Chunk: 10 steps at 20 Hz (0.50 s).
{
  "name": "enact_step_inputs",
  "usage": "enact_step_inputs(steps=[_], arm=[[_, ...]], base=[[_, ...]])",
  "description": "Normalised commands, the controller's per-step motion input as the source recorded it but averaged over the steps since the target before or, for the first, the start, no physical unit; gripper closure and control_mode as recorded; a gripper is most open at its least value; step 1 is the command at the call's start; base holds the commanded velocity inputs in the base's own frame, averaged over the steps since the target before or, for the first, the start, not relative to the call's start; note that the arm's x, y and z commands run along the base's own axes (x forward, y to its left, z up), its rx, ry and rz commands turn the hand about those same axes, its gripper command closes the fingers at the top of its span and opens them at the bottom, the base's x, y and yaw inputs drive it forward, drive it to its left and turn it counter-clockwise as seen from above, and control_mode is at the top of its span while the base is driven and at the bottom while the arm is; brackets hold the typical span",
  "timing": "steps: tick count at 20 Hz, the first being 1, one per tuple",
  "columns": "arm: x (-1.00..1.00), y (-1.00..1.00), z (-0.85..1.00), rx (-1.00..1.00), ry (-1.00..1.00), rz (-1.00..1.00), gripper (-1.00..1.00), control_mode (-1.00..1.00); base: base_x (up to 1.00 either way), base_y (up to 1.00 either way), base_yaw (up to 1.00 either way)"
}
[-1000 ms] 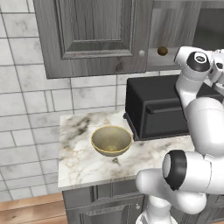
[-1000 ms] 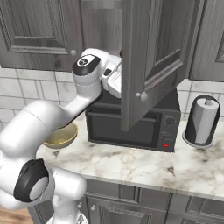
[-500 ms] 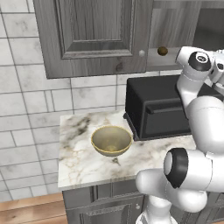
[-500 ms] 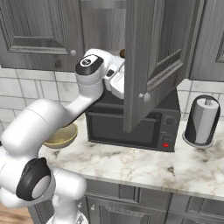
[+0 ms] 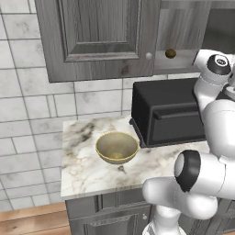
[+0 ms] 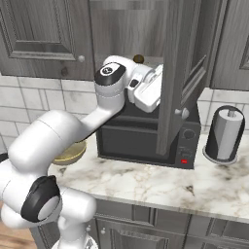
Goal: Open the cabinet. Pick the mango and kiwi from the cabinet and place them into the bowl. Then close the cabinet.
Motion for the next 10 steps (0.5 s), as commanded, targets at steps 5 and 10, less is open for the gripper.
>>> enact_step_inputs(steps=[5,10], arm=[[0.04,-0.02,-0.18,0.0,-0.01,0.17,1.0,-1.0],[0.19,0.28,-0.01,0.0,0.0,0.37,1.0,-1.0]], base=[[0.0,0.0,0.0],[0.0,0.0,0.0]])
